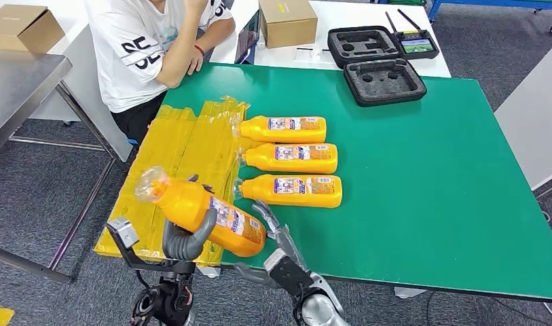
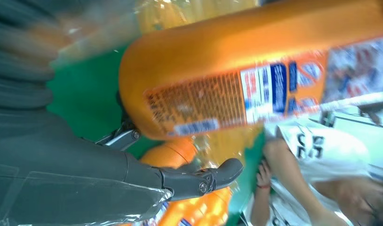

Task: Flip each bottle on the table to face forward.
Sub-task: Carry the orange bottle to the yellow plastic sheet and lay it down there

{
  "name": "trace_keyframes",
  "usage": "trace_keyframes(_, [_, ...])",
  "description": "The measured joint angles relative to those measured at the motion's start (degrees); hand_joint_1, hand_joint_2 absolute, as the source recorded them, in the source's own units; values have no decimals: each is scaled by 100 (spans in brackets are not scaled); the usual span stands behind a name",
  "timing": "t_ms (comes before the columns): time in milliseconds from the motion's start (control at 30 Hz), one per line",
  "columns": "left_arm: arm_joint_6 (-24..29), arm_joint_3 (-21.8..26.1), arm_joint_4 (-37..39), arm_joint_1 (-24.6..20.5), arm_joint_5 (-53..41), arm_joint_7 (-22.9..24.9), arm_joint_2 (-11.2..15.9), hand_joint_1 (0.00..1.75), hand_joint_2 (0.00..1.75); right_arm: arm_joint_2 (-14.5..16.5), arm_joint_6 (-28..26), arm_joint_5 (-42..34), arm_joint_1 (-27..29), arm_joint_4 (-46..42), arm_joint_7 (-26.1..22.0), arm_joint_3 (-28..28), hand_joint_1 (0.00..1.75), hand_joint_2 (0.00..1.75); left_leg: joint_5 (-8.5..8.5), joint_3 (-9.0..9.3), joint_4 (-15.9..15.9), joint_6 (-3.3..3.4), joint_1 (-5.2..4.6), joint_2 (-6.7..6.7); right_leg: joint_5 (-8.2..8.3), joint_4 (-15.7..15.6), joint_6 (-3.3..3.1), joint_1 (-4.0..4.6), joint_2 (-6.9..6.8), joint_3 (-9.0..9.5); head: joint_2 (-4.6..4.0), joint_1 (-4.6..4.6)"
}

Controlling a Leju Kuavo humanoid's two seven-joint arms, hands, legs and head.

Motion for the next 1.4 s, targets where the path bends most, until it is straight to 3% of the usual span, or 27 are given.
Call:
trace_keyframes(233, [16,17,-6,14,-9,-6,0,175,175,-12,15,-17,29,-72,-6,0,0,0,0,0,0,0,0,0,0,0,0,0,0,0,0,-1])
trace_keyframes(333, [172,133,-32,139,-116,-63,1,175,175,-85,72,-150,159,-525,-81,13,0,0,-1,0,0,1,0,1,0,-1,0,0,1,-3,-1,-2])
trace_keyframes(367, [370,213,-66,192,-332,-126,3,175,175,-133,89,-268,239,-807,-133,28,0,44,-1,1,0,1,0,1,0,-1,0,0,1,-3,-1,-2])
trace_keyframes(467, [1597,521,-220,14,-2668,-124,174,175,175,-256,103,-1388,487,-2031,-365,47,0,175,1,3,0,0,0,1,1,0,-1,0,1,-2,0,-3])
trace_keyframes(500, [1869,580,-242,-94,-3328,-57,248,175,175,-266,105,-1712,520,-2309,-414,41,0,175,1,4,0,0,0,1,1,0,-1,0,1,-1,0,-3])
trace_keyframes(800, [2357,562,322,-885,-4494,331,684,175,175,-146,186,-2039,391,-2490,-382,32,0,175,4,5,0,-2,1,0,2,1,-1,1,1,0,0,-2])
trace_keyframes(933, [2342,459,696,-1258,-4886,573,892,175,175,-98,260,-2092,313,-2477,-320,33,0,175,8,5,1,-3,1,0,2,2,-1,1,1,-1,-1,-1])
trace_keyframes(1100, [2084,6,1457,-1827,-6067,1089,1247,175,175,-67,485,-2172,231,-2374,-310,56,0,175,10,4,1,-1,0,-1,2,2,-1,0,1,0,-1,-2])
trace_keyframes(1400, [1765,-685,2500,-2320,-6958,1328,1631,175,175,-43,572,-2185,176,-2102,-397,74,0,175,9,3,1,-1,0,0,2,2,-1,1,2,-2,0,-2])
